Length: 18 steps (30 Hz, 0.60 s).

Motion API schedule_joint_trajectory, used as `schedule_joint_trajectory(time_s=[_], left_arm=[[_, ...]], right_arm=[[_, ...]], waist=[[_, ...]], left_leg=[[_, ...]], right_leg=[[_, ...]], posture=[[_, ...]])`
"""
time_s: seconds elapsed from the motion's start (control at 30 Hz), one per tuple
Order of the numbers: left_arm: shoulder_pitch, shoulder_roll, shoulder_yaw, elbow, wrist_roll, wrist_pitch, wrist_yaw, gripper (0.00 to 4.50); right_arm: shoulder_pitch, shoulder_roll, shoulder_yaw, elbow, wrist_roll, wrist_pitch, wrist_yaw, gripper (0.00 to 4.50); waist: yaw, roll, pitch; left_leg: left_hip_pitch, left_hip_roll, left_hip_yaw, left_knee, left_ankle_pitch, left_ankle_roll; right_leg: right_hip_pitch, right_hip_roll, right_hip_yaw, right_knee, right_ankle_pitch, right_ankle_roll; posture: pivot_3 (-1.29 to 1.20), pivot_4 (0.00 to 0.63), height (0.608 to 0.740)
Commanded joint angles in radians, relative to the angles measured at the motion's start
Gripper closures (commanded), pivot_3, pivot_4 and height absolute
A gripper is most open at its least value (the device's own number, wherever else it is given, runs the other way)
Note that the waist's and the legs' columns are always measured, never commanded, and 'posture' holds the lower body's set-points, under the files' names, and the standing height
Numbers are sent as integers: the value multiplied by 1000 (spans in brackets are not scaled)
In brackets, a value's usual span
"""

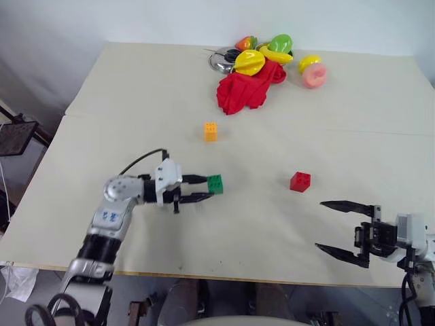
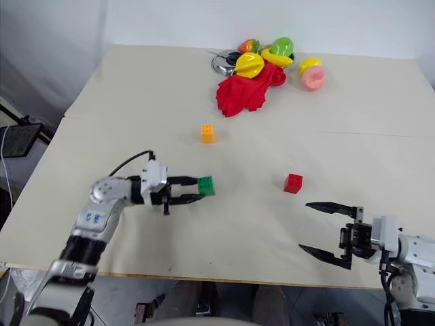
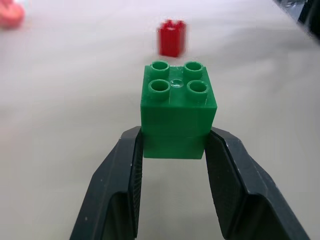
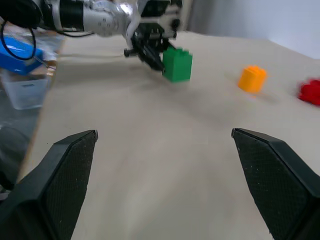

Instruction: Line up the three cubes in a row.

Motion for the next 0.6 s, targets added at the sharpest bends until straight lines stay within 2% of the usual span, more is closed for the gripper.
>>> schedule_joint_trajectory(time_s=[0.03,0.17,0.3,0.43,0.6], left_arm=[[-154,-90,-36,225,51,-106,-18,3043],[-317,-193,-57,514,107,-208,-42,3043],[-418,-261,-79,703,171,-274,-56,3043],[-481,-305,-87,821,240,-304,18,3043],[-512,-331,-64,872,267,-313,42,3043]], right_arm=[[22,7,-74,23,0,-38,-34,0],[69,-5,-127,29,-1,-41,-49,0],[113,-8,-162,3,-2,-38,-65,0],[171,6,-185,-70,4,-26,-104,0],[240,33,-186,-176,6,-2,-166,0]], waist=[[-2,0,0],[-11,-1,0],[-15,-3,2],[-13,-4,2],[-10,-5,2]], left_leg=[[0,0,1,0,0,0],[-1,-2,2,-3,0,0],[-3,-6,2,-6,0,0],[-3,-6,1,-6,0,1],[-4,0,0,-4,0,1]], right_leg=[[0,0,0,-1,0,1],[-2,1,0,-3,0,1],[-3,1,-1,-7,1,1],[-3,1,-1,-8,1,2],[-3,1,-1,-8,2,3]], posture=[[0,150,740],[0,150,740],[0,150,740],[0,150,740],[0,150,740]])
